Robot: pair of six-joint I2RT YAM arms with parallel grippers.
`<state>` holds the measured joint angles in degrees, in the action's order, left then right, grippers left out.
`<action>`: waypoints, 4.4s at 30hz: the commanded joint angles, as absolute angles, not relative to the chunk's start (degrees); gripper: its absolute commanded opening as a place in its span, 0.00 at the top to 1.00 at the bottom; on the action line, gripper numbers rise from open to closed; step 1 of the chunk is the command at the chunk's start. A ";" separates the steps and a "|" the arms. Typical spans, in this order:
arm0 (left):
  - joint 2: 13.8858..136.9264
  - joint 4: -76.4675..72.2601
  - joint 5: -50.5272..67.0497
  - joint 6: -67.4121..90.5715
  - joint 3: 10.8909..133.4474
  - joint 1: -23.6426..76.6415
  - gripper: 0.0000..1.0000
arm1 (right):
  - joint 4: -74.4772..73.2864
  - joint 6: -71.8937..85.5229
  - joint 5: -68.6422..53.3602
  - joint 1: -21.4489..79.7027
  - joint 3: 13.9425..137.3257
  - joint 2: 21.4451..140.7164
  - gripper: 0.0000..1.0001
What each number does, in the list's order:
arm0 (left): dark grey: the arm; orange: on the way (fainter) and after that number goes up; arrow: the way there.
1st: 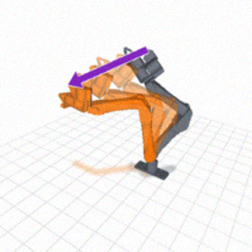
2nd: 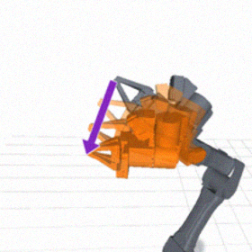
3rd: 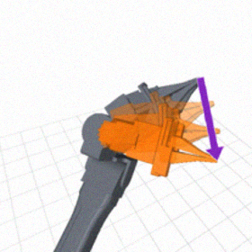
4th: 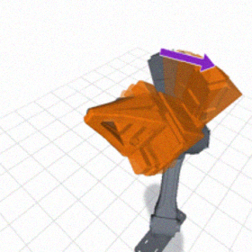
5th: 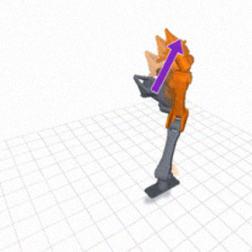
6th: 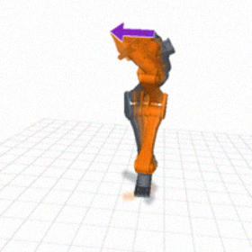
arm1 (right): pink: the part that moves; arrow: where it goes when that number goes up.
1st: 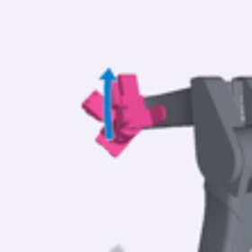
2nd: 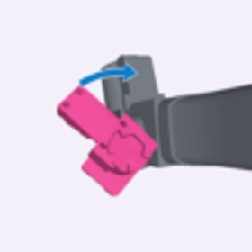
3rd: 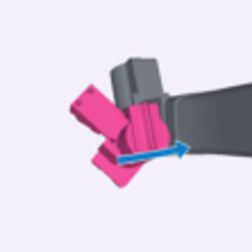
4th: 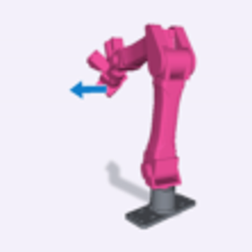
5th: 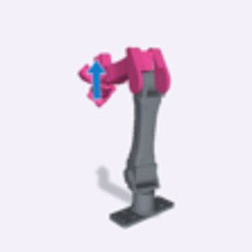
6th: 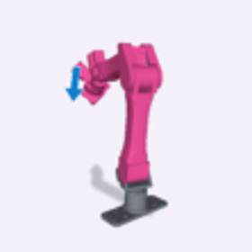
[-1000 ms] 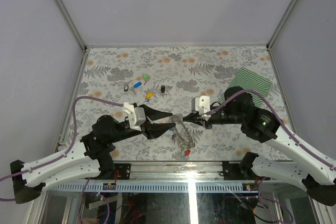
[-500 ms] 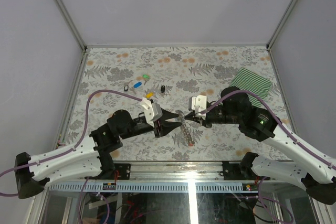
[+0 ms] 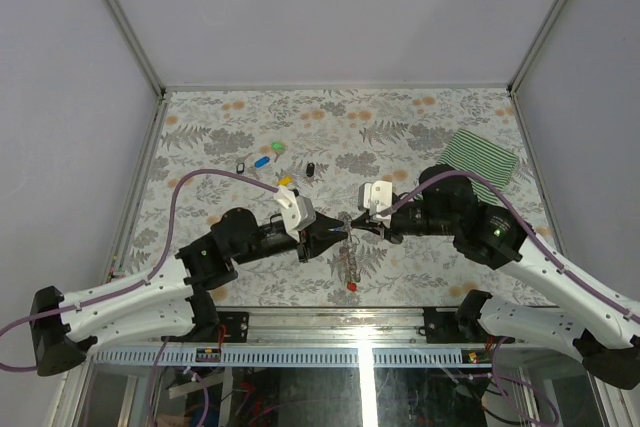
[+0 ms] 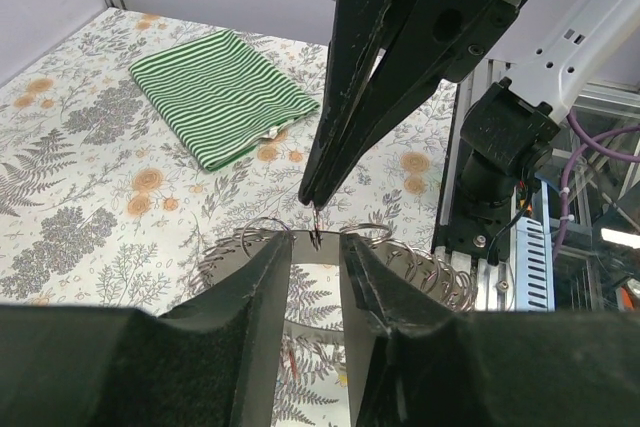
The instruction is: Put the keys on the keyring
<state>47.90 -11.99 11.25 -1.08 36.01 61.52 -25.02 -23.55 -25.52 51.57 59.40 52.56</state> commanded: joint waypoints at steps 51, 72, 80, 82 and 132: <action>38.86 -33.19 30.70 15.04 24.44 45.19 1.00 | 0.98 2.82 -43.64 47.81 52.93 52.85 0.49; 40.12 -47.69 41.37 19.44 23.56 42.26 1.00 | 26.15 13.40 -52.92 41.07 43.34 53.13 0.56; 40.34 -49.44 40.34 20.20 23.61 42.19 1.00 | 25.09 11.77 -51.79 44.41 43.52 54.83 0.62; 40.35 -49.47 40.42 20.21 23.58 42.19 1.00 | 25.14 11.62 -51.14 44.89 43.48 55.01 0.64; 43.66 4.79 0.29 26.44 42.48 42.11 0.42 | -5.76 -4.74 -22.97 46.75 45.82 44.98 1.00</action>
<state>37.78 -11.38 9.45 24.18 35.86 42.57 -3.01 -3.11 -28.88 46.39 42.57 46.92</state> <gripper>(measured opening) 0.573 0.014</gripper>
